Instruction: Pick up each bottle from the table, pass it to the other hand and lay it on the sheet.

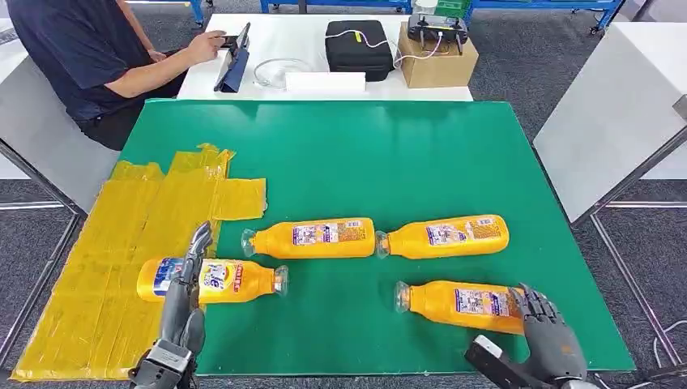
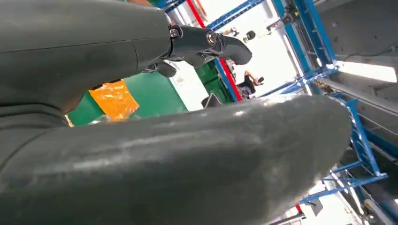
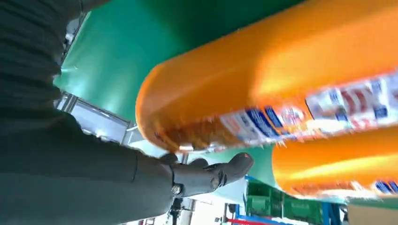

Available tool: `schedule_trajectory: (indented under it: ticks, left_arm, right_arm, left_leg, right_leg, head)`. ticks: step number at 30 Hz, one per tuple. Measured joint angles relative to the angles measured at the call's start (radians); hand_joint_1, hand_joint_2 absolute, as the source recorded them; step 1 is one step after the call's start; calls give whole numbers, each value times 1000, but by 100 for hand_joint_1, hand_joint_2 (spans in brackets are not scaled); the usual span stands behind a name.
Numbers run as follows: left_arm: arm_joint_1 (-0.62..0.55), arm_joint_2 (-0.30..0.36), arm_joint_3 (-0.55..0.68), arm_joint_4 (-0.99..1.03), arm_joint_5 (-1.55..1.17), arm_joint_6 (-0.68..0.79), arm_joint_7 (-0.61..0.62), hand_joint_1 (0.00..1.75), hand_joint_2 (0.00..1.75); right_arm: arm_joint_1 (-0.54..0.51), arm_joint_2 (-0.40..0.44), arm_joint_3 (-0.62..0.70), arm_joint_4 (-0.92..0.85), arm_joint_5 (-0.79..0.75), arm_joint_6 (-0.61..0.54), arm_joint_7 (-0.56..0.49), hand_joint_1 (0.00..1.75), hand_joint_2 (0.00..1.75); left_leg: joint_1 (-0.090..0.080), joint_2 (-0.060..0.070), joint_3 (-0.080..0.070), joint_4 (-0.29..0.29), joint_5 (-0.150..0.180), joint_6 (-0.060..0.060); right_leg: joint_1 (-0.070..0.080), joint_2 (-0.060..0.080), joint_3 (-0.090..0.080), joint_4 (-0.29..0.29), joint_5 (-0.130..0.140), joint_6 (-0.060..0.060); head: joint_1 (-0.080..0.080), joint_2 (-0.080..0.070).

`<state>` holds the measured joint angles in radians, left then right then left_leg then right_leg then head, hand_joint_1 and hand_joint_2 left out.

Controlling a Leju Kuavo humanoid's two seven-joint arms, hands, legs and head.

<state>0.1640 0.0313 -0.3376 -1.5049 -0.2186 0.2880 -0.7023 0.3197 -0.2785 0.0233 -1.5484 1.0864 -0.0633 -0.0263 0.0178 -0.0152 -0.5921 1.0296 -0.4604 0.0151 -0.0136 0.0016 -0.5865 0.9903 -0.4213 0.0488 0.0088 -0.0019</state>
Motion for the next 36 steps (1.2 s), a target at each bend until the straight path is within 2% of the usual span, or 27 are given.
schedule_trajectory:
  ticks: [11,12,13,14,15,18,36]
  left_arm:
    - [-12,3,-13,0,7,-16,0,0,0]
    - [-12,3,-13,0,8,-16,0,0,0]
    - [-12,3,-13,0,8,-16,0,0,0]
    - [-12,4,-13,0,8,-16,0,0,0]
    - [-13,4,-13,0,8,-16,0,0,0]
    - [-18,4,-16,0,11,-26,0,0,0]
    - [-52,-5,-29,14,64,-146,1,0,0]
  right_arm:
    - [-52,2,11,73,34,19,9,0,175]
    - [-54,2,11,76,34,19,9,12,175]
    - [-56,2,12,79,34,19,9,113,175]
    - [-58,2,12,81,35,20,9,169,175]
    - [-60,2,13,85,41,25,12,175,175]
    - [-67,-7,16,106,53,47,24,173,175]
    - [-82,-100,78,161,-19,82,88,175,175]
  left_leg:
    - [0,0,1,0,0,0]
    - [0,0,1,0,0,0]
    - [0,0,1,0,0,0]
    - [0,0,1,0,0,0]
    - [0,0,1,0,0,0]
    - [0,0,4,0,0,0]
    - [0,0,14,0,-2,0]
  right_leg:
    - [0,0,0,0,0,0]
    - [0,0,0,0,0,0]
    - [0,0,1,0,0,0]
    - [0,0,1,0,0,0]
    - [0,0,1,0,0,0]
    - [0,0,-6,0,0,0]
    - [2,1,3,-3,-2,0]
  head:
    - [0,0]
    - [0,0]
    - [0,0]
    - [0,0]
    - [0,0]
    - [0,0]
    - [0,0]
